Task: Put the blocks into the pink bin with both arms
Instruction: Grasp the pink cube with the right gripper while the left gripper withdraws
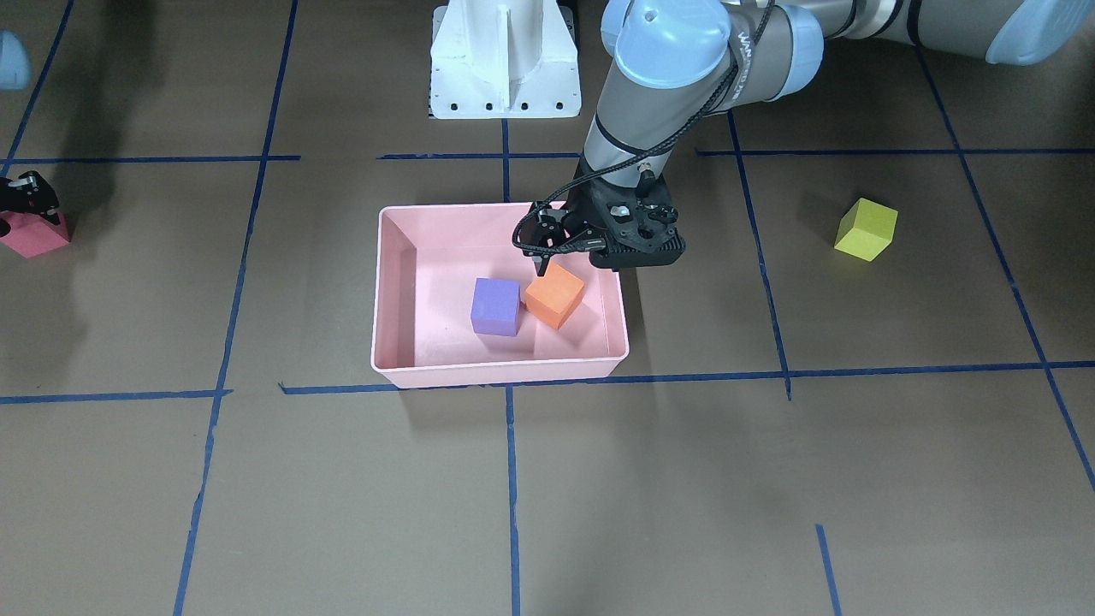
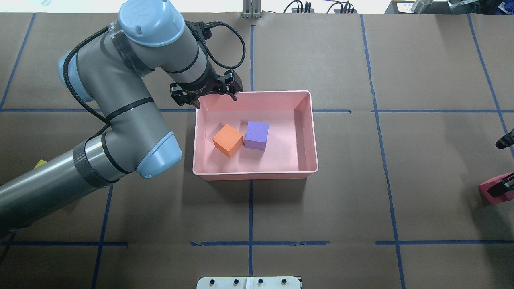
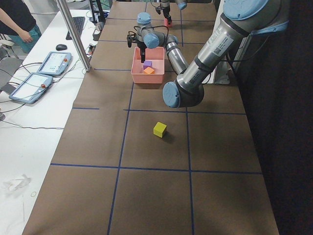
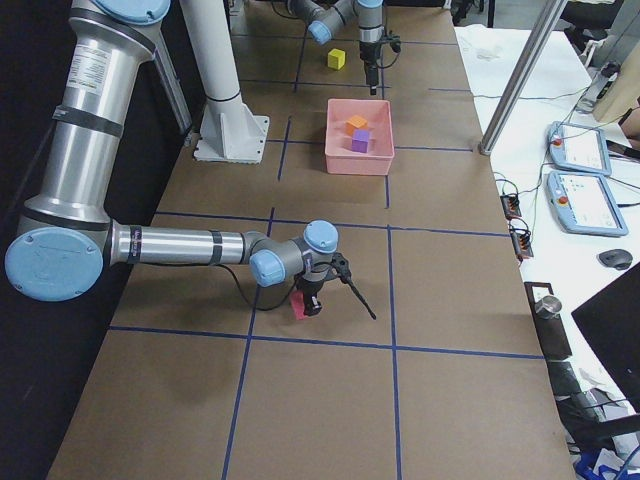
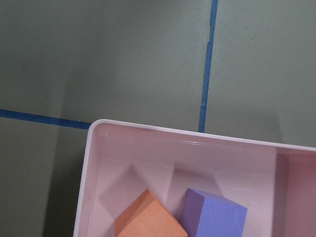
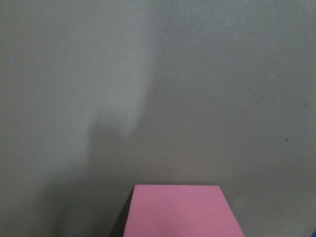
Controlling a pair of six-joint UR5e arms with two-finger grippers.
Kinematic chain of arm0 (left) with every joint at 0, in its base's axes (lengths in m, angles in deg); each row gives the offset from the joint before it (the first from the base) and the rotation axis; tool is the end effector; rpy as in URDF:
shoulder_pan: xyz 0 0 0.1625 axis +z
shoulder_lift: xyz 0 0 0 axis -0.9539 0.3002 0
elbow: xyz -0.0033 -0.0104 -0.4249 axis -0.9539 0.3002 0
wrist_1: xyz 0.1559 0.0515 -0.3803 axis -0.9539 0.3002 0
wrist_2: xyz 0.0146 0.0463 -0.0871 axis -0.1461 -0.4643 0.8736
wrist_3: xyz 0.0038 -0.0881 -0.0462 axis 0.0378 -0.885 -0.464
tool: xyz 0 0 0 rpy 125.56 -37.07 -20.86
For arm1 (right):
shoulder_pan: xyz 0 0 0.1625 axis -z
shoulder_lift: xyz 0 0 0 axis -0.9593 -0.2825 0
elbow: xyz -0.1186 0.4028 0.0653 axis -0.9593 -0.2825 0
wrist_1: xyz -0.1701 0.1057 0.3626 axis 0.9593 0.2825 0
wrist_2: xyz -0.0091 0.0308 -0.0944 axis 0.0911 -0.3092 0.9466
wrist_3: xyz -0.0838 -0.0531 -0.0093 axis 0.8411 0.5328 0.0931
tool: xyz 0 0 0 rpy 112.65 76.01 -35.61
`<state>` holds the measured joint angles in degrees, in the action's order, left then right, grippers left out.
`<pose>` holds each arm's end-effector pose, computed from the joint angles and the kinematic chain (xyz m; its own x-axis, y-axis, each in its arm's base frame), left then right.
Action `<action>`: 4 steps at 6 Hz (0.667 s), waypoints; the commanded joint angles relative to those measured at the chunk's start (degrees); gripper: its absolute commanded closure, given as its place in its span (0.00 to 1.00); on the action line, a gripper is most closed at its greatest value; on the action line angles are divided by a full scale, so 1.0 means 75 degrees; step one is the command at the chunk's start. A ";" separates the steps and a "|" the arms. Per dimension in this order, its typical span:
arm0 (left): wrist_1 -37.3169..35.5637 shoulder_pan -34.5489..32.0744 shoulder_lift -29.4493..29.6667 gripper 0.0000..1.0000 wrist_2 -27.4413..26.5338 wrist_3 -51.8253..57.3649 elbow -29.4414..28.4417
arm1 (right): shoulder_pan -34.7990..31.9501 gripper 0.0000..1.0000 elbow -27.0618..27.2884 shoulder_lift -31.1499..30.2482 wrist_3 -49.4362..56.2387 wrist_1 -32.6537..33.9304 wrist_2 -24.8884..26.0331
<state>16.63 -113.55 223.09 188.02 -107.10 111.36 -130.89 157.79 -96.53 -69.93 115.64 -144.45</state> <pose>0.4546 -0.5150 0.1404 0.5402 -0.1356 -0.8305 0.1921 0.9807 -0.0353 -0.1527 -0.3719 0.6622 0.6585 -0.4131 0.6291 0.3994 0.9003 0.1732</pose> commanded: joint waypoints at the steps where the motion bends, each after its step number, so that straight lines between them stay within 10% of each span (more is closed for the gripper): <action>1: -0.0022 -0.0015 -0.0533 0.00 0.0023 0.0839 0.0252 | -0.0013 0.68 0.0551 0.0243 -0.0495 0.0099 -0.0100; 4: -0.0959 -0.1113 -0.1869 0.00 0.0209 0.5181 0.1119 | -0.0001 0.68 0.2025 0.2672 -0.1855 0.3915 -0.0252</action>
<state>10.85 -118.92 212.40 188.84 -78.20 117.80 -130.95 169.00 -83.13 -81.48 134.10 -145.91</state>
